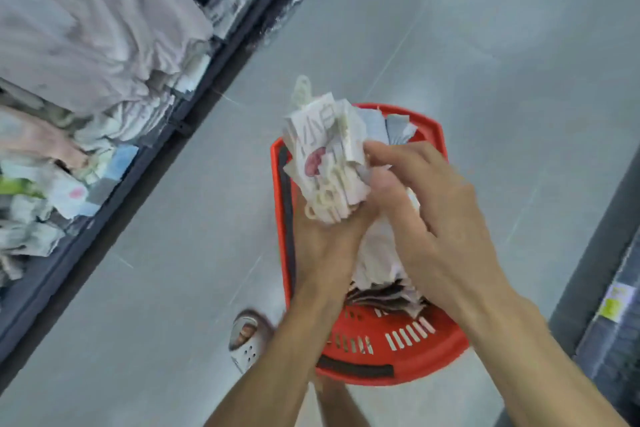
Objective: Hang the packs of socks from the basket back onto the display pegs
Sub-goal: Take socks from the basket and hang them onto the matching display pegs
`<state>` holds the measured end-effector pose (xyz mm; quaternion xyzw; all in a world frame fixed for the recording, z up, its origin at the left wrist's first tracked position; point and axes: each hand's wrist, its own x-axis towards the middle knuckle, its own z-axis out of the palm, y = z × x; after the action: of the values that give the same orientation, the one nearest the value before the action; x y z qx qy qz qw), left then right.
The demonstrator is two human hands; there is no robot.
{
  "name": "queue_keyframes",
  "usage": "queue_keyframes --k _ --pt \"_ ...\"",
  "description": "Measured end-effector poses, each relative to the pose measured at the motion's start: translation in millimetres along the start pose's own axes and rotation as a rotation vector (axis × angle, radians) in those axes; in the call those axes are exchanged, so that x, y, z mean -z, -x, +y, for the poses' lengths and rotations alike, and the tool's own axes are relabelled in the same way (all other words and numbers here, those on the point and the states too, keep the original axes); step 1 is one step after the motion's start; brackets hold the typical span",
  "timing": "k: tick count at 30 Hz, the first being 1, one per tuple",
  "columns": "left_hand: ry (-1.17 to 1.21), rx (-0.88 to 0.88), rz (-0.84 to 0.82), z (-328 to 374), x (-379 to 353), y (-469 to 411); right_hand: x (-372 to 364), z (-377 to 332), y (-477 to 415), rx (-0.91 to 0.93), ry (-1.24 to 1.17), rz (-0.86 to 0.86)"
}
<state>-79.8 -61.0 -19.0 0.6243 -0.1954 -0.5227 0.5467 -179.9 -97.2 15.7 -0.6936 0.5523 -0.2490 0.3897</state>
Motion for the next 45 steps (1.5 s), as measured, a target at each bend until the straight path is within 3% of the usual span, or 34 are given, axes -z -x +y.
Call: queue_keyframes --k 3,7,12,17,20,24,29,35,45 --pt "0.168 -0.089 -0.098 94 17 9 37 -83 -18 0.227 0.09 0.118" --pt "0.216 -0.255 -0.238 230 45 42 84 -215 -22 0.392 0.085 0.202" --pt "0.091 -0.351 -0.261 391 91 108 143 -378 -5 0.637 0.139 0.271" --pt "0.0 -0.343 -0.246 491 140 188 181 -504 19 0.796 0.064 0.267" --pt "0.03 -0.322 -0.237 524 164 233 191 -554 38 0.839 0.005 0.202" --pt "0.172 -0.398 -0.243 549 182 276 185 -596 71 0.78 -0.169 -0.047" --pt "0.317 -0.538 -0.097 559 204 301 157 -634 104 0.728 -0.158 -0.152" --pt "0.401 -0.552 0.181 551 247 318 119 -666 122 0.644 0.032 -0.218" --pt "0.499 -0.593 0.188 569 334 339 48 -721 132 0.677 0.017 -0.388"
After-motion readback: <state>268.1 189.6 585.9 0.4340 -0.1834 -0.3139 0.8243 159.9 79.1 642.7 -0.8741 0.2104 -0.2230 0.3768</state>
